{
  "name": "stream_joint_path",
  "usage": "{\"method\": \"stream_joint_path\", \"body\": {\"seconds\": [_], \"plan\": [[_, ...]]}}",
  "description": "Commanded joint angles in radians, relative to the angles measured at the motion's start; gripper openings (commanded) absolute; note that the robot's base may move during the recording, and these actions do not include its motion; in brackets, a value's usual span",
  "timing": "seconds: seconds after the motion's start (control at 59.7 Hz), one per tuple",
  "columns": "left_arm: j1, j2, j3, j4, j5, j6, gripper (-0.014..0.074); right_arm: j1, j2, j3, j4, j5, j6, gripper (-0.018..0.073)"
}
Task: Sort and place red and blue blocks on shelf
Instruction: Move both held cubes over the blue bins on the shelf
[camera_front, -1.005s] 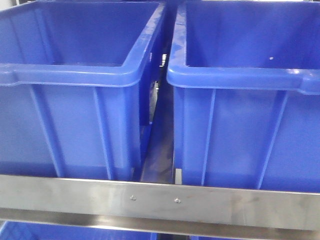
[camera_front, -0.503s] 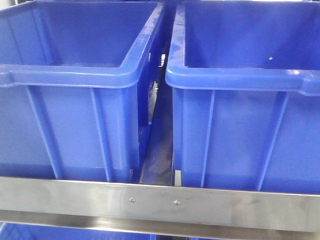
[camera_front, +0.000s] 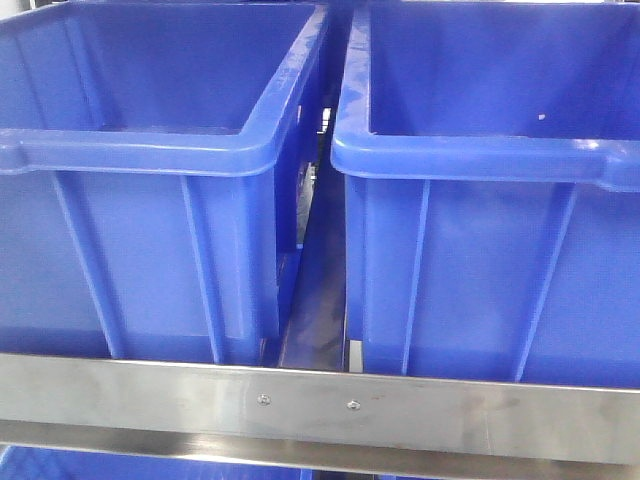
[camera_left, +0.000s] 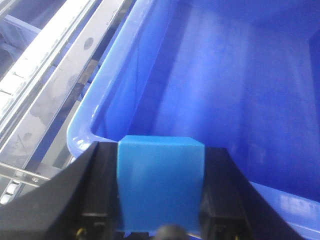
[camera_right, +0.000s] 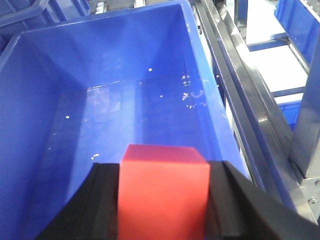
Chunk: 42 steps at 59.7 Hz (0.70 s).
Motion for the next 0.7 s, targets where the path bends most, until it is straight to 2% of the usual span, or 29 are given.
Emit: {"method": "stream_joint_path", "body": {"seconds": [0.0, 0.687], "plan": [[0.0, 0.002, -0.028, 0.011, -0.073, -0.004, 0.0123, -0.003, 0.001, -0.028, -0.01, -0.091, -0.005, 0.006], [0.0, 0.002, -0.028, 0.011, -0.088, -0.004, 0.0123, -0.003, 0.001, -0.028, -0.01, -0.105, -0.005, 0.006]]}}
